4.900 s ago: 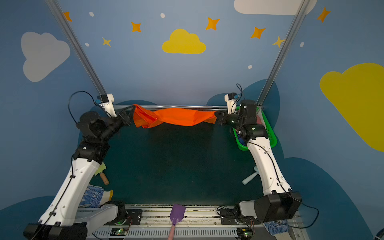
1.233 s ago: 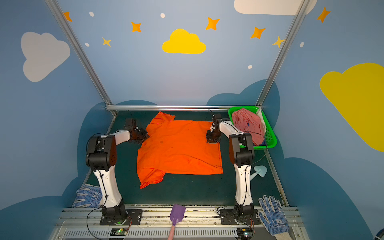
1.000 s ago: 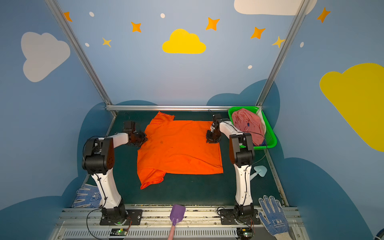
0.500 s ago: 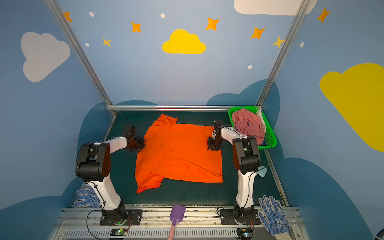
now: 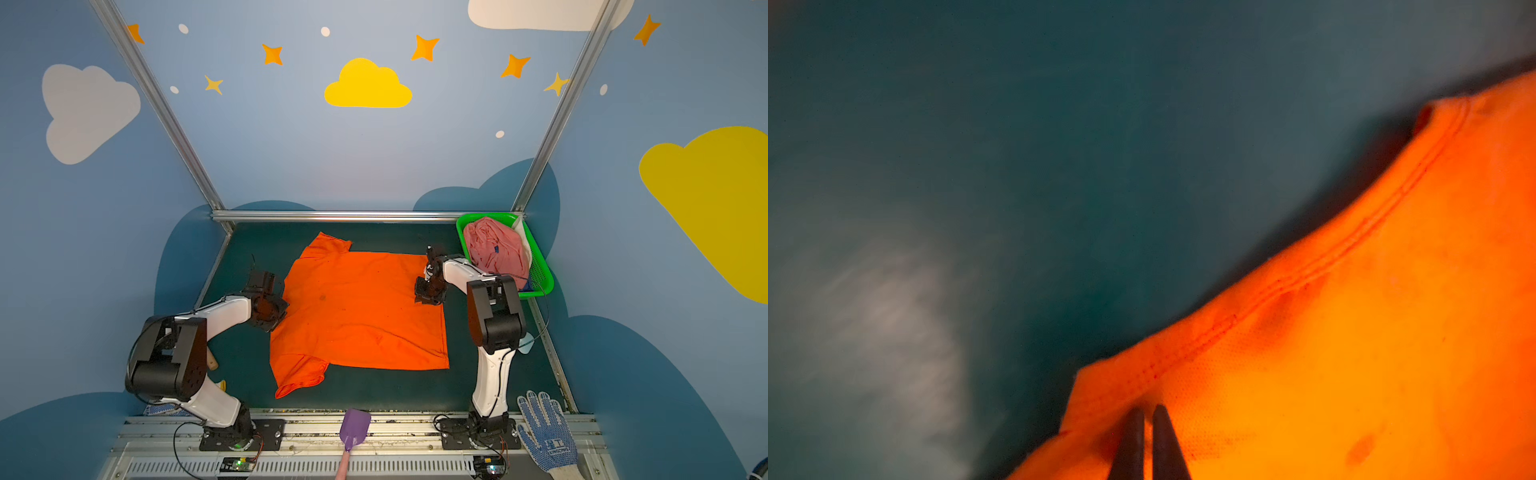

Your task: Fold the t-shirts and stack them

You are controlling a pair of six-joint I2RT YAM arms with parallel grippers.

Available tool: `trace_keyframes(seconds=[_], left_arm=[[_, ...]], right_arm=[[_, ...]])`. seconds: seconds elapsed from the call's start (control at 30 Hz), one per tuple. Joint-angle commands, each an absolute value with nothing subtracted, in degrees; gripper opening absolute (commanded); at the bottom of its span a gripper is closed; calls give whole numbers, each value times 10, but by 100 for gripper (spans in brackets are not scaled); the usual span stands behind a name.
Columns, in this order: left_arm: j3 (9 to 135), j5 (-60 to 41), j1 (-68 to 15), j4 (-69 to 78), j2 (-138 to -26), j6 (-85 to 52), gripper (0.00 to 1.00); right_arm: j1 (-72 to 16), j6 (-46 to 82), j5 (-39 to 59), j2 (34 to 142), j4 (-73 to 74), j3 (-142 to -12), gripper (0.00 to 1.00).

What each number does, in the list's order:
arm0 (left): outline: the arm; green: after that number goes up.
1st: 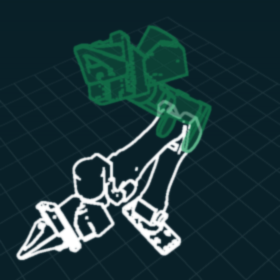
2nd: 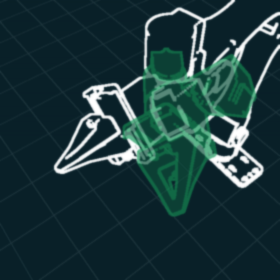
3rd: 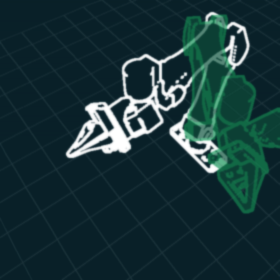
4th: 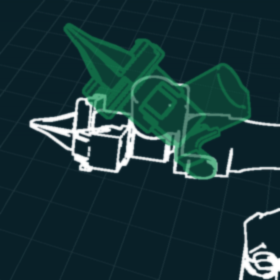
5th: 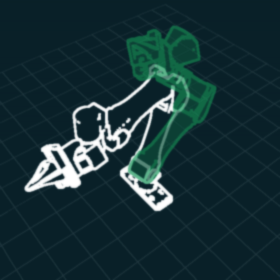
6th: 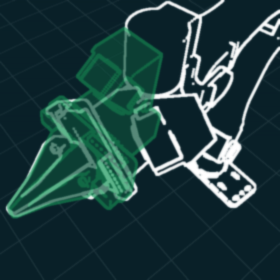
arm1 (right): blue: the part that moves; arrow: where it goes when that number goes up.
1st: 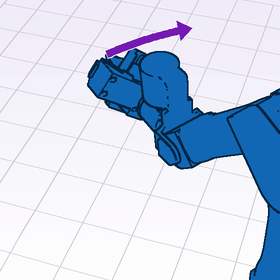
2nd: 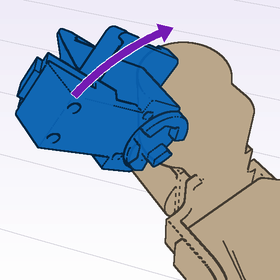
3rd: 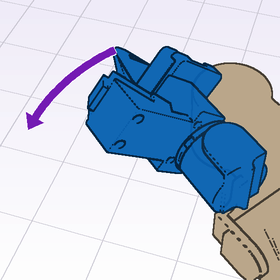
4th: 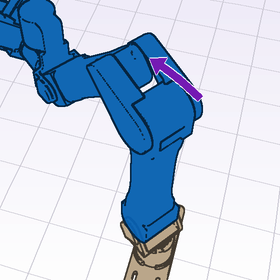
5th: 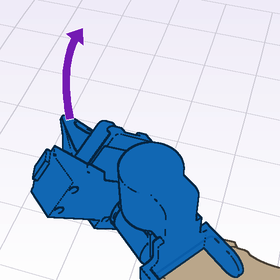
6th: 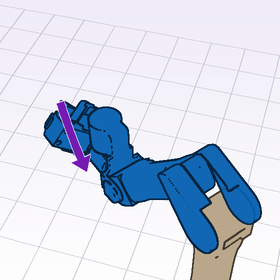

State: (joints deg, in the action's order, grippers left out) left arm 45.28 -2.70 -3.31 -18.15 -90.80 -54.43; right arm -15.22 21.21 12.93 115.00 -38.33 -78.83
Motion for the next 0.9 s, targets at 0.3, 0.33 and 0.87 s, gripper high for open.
trace_keyframes(seconds=[0.3,0.33,0.87], left_arm=[[407,43,-41,-296,-870,-566,12],[416,44,-42,-299,-873,-560,12],[709,81,-47,-343,-947,-444,37]], right_arm=[[-161,216,111,1131,-417,-747,30],[-162,216,113,1132,-417,-749,30],[-139,166,157,1190,-486,-970,40]])
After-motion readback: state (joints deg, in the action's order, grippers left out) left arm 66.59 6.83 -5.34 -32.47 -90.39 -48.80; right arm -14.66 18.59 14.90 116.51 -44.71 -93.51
